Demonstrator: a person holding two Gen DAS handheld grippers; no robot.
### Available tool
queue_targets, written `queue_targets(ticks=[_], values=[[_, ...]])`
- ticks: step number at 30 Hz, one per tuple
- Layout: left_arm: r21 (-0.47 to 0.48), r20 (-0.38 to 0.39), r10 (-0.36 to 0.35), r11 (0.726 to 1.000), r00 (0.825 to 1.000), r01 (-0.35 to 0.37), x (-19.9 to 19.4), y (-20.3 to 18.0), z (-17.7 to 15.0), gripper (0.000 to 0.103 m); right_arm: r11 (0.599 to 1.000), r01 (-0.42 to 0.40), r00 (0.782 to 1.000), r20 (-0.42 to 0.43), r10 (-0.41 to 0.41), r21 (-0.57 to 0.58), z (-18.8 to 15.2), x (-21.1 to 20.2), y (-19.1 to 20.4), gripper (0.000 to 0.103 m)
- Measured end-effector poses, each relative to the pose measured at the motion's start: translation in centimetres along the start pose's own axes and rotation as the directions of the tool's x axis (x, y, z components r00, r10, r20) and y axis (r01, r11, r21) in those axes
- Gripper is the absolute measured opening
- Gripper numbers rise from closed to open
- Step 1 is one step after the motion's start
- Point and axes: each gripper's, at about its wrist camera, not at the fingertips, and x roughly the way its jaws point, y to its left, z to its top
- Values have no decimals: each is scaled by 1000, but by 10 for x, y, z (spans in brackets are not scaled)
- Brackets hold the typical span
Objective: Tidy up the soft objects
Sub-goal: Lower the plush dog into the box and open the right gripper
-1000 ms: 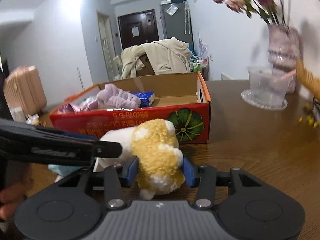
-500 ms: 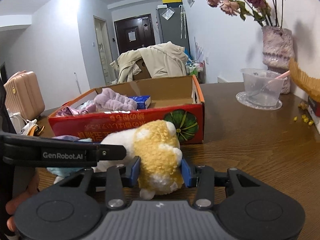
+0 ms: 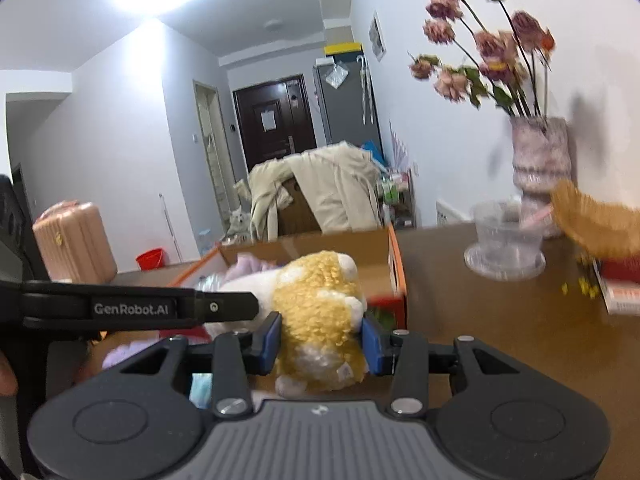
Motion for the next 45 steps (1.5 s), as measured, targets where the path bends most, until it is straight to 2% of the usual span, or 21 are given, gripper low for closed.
queue_targets(ticks=[5, 9, 12, 14, 17, 22, 24, 26, 28, 29, 30, 32, 34, 36, 39, 41, 45], values=[[-22, -34, 19, 1000, 999, -20, 60, 27, 64, 44, 997, -22, 999, -30, 24, 75, 56, 74, -24, 40], [-101, -128, 26, 994, 991, -39, 141, 64, 106, 46, 994, 33, 995, -97, -23, 101, 88, 159, -42, 40], [-102, -200, 42, 993, 979, -63, 197, 86, 118, 46, 990, 103, 984, -157, -87, 99, 99, 221, -50, 39], [-129, -279, 79, 985, 957, -119, 230, 101, 121, 46, 983, 159, 971, -196, -138, 96, 100, 253, -53, 41], [-90, -294, 159, 977, 942, -193, 241, 110, 115, 46, 977, 212, 945, -252, -208, -15, 89, 283, -43, 41], [-78, -220, 139, 984, 965, -160, 205, 108, 120, 48, 968, 225, 942, -229, -245, -113, 81, 278, -33, 43], [-44, -183, 122, 990, 976, -132, 183, 97, 129, 51, 962, 201, 933, -264, -245, -183, 83, 281, -27, 58], [-5, -149, 125, 992, 981, -127, 160, 86, 136, 62, 967, 143, 927, -313, -205, -212, 88, 277, -22, 65], [40, -123, 147, 989, 981, -143, 134, 75, 142, 63, 969, 174, 940, -263, -217, -176, 98, 258, -22, 66], [56, -112, 154, 987, 982, -149, 124, 69, 144, 63, 974, 176, 946, -250, -208, -145, 104, 247, -23, 70], [67, -97, 162, 986, 982, -156, 109, 65, 145, 63, 980, 168, 952, -242, -190, -109, 112, 234, -24, 75], [68, -70, 183, 982, 981, -178, 79, 58, 145, 65, 986, 158, 965, -204, -165, -50, 128, 202, -26, 77], [89, -23, 217, 973, 976, -214, 48, 51, 138, 67, 988, 146, 976, -154, -151, -43, 138, 167, -23, 79], [119, 42, 245, 961, 969, -249, 11, 42, 124, 73, 992, 119, 987, -102, -123, -48, 143, 128, -19, 87], [124, 125, 243, 958, 962, -258, -46, 29, 90, 76, 996, 62, 998, -25, -64, -62, 133, 68, -10, 92], [116, 168, 218, 964, 962, -238, -81, 21, 58, 83, 996, 36, 999, 6, -35, -77, 114, 33, -1, 93], [116, 195, 170, 974, 966, -195, -131, 9, -16, 87, 992, 7, 999, 50, 0, -126, 63, -20, 24, 94]])
